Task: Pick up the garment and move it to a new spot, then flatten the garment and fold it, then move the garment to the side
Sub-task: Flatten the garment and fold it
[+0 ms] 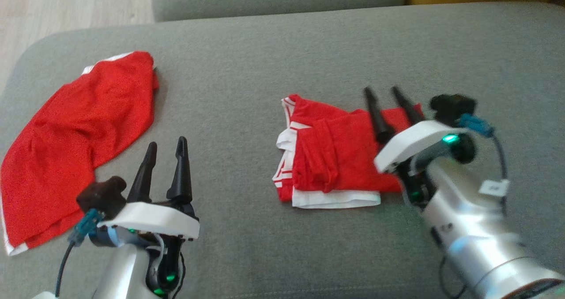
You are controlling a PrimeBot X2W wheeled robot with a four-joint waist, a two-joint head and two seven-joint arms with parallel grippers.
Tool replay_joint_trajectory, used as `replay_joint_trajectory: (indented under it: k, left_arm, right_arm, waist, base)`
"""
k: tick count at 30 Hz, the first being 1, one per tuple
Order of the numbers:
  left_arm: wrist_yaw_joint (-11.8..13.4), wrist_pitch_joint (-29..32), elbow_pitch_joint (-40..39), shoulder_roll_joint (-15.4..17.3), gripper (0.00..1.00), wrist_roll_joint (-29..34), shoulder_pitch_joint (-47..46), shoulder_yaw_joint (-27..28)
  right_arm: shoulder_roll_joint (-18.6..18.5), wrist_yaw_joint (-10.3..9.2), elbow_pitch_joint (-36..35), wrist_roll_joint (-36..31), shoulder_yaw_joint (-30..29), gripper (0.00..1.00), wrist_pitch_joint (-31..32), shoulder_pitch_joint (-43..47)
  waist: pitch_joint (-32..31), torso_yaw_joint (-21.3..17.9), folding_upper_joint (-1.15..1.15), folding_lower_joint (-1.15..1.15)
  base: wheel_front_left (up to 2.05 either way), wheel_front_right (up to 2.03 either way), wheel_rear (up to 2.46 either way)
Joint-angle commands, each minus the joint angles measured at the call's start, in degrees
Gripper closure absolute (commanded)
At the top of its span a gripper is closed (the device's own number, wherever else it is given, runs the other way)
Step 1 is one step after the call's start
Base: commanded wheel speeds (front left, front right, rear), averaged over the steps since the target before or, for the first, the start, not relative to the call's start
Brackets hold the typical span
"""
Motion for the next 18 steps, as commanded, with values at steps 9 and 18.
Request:
replay_joint_trajectory:
  k: [9, 18]
  left_arm:
    - [0.25, -0.34, -4.11, 0.24, 0.0, -0.2, 0.51, 1.47]
    - [0.79, -0.34, -4.75, 0.24, 0.0, 0.9, 3.49, 0.82]
  right_arm:
    - [-5.0, 0.11, -15.76, -21.86, -13.6, 0.0, -0.78, 9.58]
    - [-2.09, 0.11, -35.49, -33.15, -25.41, 0.0, -0.78, 26.58]
  waist:
    - [-2.8, -3.19, 0.0, 0.0]
    - [-3.63, -3.65, 0.0, 0.0]
  base:
    - [0.0, 0.0, 0.0]
    - [0.0, 0.0, 0.0]
